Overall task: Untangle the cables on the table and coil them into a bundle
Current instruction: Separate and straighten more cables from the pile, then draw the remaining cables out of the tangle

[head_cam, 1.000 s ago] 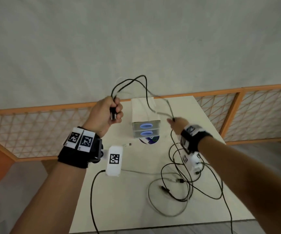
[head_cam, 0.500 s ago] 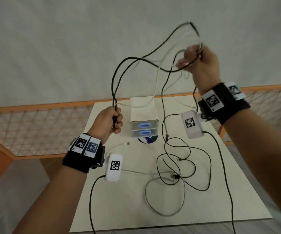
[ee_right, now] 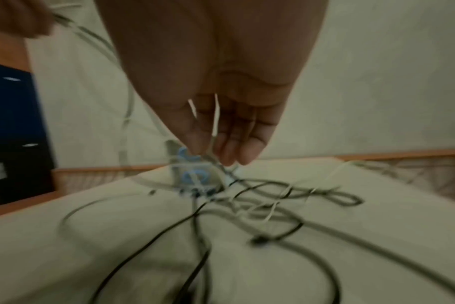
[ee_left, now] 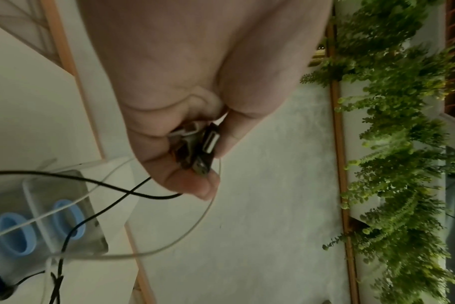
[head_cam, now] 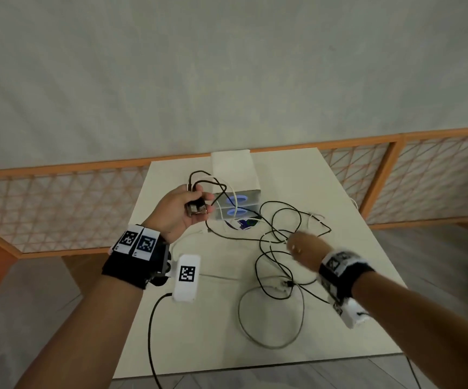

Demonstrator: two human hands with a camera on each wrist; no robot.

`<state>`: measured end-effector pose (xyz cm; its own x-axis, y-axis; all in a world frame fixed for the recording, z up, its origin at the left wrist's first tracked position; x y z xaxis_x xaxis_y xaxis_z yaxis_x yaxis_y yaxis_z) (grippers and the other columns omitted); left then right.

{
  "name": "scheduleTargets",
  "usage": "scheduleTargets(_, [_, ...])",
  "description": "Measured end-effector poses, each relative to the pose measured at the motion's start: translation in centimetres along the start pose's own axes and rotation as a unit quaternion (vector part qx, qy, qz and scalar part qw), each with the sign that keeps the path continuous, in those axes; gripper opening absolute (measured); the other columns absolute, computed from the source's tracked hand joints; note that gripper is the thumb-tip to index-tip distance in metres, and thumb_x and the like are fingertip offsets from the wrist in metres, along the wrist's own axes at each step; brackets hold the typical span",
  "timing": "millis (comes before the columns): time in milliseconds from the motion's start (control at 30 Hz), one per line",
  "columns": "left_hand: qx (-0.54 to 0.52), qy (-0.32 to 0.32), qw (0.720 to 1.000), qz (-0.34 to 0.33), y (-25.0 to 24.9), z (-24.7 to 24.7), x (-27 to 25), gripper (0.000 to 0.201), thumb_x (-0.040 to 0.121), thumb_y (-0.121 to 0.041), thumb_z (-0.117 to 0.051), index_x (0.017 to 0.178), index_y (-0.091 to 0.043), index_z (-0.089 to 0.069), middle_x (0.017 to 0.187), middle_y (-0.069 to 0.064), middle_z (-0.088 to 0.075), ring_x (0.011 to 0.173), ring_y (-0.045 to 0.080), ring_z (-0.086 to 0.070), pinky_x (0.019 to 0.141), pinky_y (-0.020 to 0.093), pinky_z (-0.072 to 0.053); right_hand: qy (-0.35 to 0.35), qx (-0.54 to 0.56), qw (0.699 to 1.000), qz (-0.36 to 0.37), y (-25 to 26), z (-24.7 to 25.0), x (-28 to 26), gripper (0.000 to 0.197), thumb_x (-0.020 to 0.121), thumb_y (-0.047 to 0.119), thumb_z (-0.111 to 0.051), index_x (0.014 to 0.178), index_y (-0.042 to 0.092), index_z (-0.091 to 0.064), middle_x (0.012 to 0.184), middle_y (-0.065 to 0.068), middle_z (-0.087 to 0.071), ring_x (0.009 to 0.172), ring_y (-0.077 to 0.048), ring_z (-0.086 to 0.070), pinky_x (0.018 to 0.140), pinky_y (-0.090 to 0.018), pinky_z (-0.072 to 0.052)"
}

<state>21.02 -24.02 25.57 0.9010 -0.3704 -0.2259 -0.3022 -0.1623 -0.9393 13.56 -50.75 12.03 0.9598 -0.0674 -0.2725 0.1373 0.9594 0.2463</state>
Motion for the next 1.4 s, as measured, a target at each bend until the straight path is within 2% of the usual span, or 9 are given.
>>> scheduleTargets(233, [0.042,-0.015,0.999,0.009,1.1,0.5,0.7,0.021,0.096,-0.004,-0.039,0.083,-0.017,-0.049,0.069,-0.001,-0.064,0.053,0.014,-0.062,0.051,0.023,-0.048,0.183,-0.108,0.971,0.112,4.3,-10.1,-3.5,0.056,0.087,0.027,-0.06,0.137,0.015,-0.038,0.137,-0.01,-0.037,0.126,-0.033,-0.038,0.099,-0.044,-0.04])
scheduleTargets(400, [0.045,-0.021,0.999,0.009,1.2,0.8,0.8,0.021,0.096,-0.005,-0.04,0.083,-0.017,-0.05,0.062,-0.004,-0.066,0.053,0.014,-0.063,0.053,0.024,-0.048,0.177,-0.137,0.97,0.095,5.3,-11.6,-3.5,0.053,0.083,0.001,-0.054,0.133,0.005,-0.037,0.132,-0.017,-0.046,0.122,-0.034,-0.043,0.099,-0.043,-0.043])
scheduleTargets(567, [0.038,-0.02,0.999,-0.004,0.4,1.0,0.8,0.019,0.096,-0.004,-0.042,0.083,-0.015,-0.052,0.067,-0.001,-0.064,0.054,0.016,-0.064,0.05,0.022,-0.05,0.047,-0.141,0.989,0.022,3.7,-9.7,-1.4,0.072,0.084,0.029,-0.06,0.145,0.02,-0.021,0.14,-0.01,-0.037,0.127,-0.034,-0.036,0.101,-0.045,-0.035])
scheduleTargets(800, [0.054,-0.017,0.998,-0.002,0.7,1.3,0.6,0.019,0.096,-0.004,-0.041,0.084,-0.015,-0.051,0.072,0.002,-0.062,0.054,0.016,-0.063,0.051,0.023,-0.05,0.133,-0.096,0.985,0.045,4.0,-10.4,-1.2,0.038,0.089,0.018,-0.05,0.125,0.01,-0.044,0.129,-0.015,-0.047,0.116,-0.035,-0.048,0.094,-0.041,-0.045])
scheduleTargets(933, [0.066,-0.021,0.998,-0.002,0.7,1.8,0.6,0.018,0.096,-0.005,-0.042,0.084,-0.015,-0.05,0.078,0.005,-0.06,0.055,0.016,-0.063,0.051,0.022,-0.051,0.112,0.095,0.987,0.067,6.9,-7.5,-1.0,0.02,0.083,0.017,-0.059,0.101,0.01,-0.053,0.101,-0.015,-0.061,0.098,-0.032,-0.062,0.077,-0.035,-0.049])
scheduleTargets(1033, [0.061,-0.024,0.998,-0.008,0.2,2.1,0.8,0.018,0.096,-0.004,-0.042,0.084,-0.015,-0.051,0.076,0.004,-0.061,0.054,0.016,-0.063,0.049,0.022,-0.051,0.011,0.379,0.923,0.072,8.5,-3.0,-0.2,0.02,0.084,0.001,-0.058,0.074,0.016,-0.05,0.068,-0.005,-0.059,0.059,-0.02,-0.061,0.058,-0.038,-0.056])
scheduleTargets(1167, [0.049,-0.023,0.998,-0.012,-0.2,2.1,1.2,0.018,0.095,-0.004,-0.042,0.083,-0.015,-0.051,0.066,0.0,-0.065,0.054,0.016,-0.063,0.049,0.022,-0.051,0.024,0.594,0.802,0.059,8.7,1.9,0.4,0.02,0.08,-0.001,-0.068,0.072,0.014,-0.058,0.071,-0.003,-0.065,0.066,-0.014,-0.063,0.059,-0.024,-0.054])
scheduleTargets(1267, [0.051,-0.022,0.998,-0.007,0.2,2.1,1.5,0.018,0.095,-0.005,-0.043,0.083,-0.015,-0.051,0.067,0.0,-0.065,0.054,0.016,-0.063,0.05,0.022,-0.05,0.016,0.539,0.842,-0.015,6.2,1.8,1.2,0.012,0.075,0.015,-0.077,0.076,0.019,-0.066,0.078,-0.001,-0.062,0.075,-0.013,-0.055,0.064,-0.023,-0.047])
scheduleTargets(1400, [0.057,-0.018,0.998,0.005,1.1,1.9,1.9,0.018,0.096,-0.006,-0.043,0.083,-0.015,-0.052,0.072,0.002,-0.063,0.054,0.016,-0.063,0.05,0.022,-0.05,-0.004,0.351,0.928,-0.127,1.4,-1.2,1.9,0.038,0.082,0.024,-0.069,0.118,0.016,-0.06,0.111,-0.012,-0.065,0.091,-0.019,-0.063,0.075,-0.02,-0.047])
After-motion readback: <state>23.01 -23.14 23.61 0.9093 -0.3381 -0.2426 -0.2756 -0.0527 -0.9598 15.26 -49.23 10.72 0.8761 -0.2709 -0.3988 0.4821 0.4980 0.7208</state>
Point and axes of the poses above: each hand's wrist, its own x-axis towards the middle knuckle, its own z-axis out of the back of the hand, y = z × x, the point moved 3 cm from there along x, towards the middle knuckle
